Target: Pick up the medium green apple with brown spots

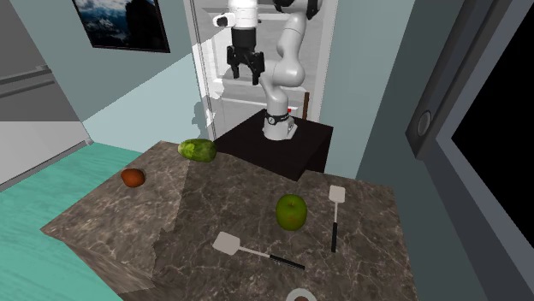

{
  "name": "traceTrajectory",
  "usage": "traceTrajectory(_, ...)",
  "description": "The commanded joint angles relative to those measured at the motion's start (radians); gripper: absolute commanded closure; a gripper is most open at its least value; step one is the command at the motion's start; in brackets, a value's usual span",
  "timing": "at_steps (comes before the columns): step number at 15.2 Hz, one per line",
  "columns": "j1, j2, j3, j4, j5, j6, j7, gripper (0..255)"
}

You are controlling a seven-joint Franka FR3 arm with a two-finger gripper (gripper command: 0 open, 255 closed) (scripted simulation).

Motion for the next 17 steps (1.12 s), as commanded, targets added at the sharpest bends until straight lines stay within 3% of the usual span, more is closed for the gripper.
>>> traceTrajectory(1,0.011,0.030,0.032,-0.028,0.018,0.070,0.033,0)
traceTrajectory(10,0.054,0.220,0.192,-0.094,0.072,0.372,0.194,0)
traceTrajectory(17,0.050,0.453,0.324,-0.059,0.030,0.598,0.353,0)
